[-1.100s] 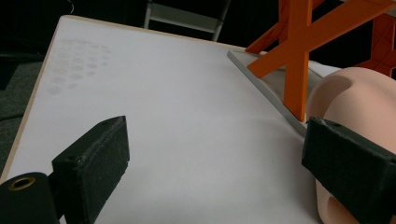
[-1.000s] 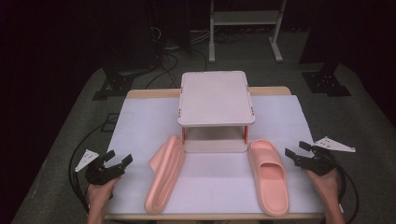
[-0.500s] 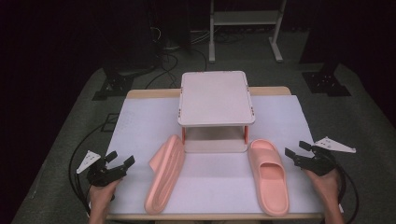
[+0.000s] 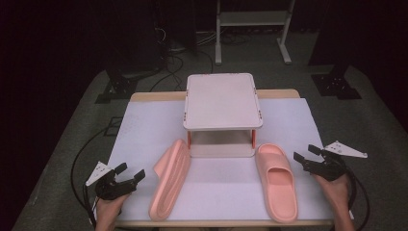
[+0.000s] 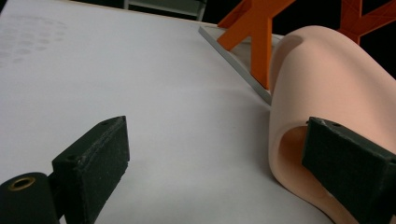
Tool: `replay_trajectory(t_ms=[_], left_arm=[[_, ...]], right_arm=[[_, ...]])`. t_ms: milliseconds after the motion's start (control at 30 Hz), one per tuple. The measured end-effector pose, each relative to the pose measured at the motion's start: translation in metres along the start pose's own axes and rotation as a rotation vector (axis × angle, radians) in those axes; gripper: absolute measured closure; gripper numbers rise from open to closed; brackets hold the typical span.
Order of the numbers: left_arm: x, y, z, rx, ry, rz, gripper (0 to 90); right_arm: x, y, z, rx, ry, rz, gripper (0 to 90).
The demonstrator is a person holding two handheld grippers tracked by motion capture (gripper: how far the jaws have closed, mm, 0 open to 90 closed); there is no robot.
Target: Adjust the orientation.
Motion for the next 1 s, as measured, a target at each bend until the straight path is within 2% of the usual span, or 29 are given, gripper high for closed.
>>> replay_trajectory(t_ms=[100,200,500,700,767,800,867,1000], left_arm=[[-0.003,-0.003,0.004,-0.01,-0.004,-0.017,7.5],[-0.008,-0.007,0.01,-0.03,-0.029,-0.06,7.5],[-0.014,-0.014,0.018,-0.053,-0.053,-0.106,7.6],[-0.018,-0.021,0.027,-0.091,-0.061,-0.14,14.2],[-0.02,-0.025,0.029,-0.1,-0.052,-0.152,14.9],[-0.021,-0.029,0.031,-0.113,-0.063,-0.168,16.3],[-0.024,-0.034,0.033,-0.116,-0.058,-0.19,17.4],[-0.025,-0.039,0.036,-0.133,-0.057,-0.202,21.7]], right_arm=[[0.0,0.0,-0.001,0.002,0.0,-0.002,23.7],[0.0,0.0,-0.001,0.003,0.006,0.003,23.8],[0.001,0.0,-0.001,0.003,0.004,0.007,23.7],[0.001,0.0,-0.001,0.005,0.005,0.007,23.7],[0.0,-0.001,-0.002,0.007,0.003,0.005,23.7],[0.0,-0.001,-0.002,0.009,0.005,0.005,23.7],[0.001,-0.001,-0.002,0.009,0.007,0.008,23.7],[0.001,-0.001,-0.001,0.009,0.005,0.009,23.7]])
Point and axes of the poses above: each handheld gripper's, and its own axes: y roughly backward along the jaws, x roughly out of its top, z roughly to its right, the point moved 8 cm from there along -y, roughly forward along the jaws, and after that the axes turned 11 degrees about z, right-handed, at the moved point
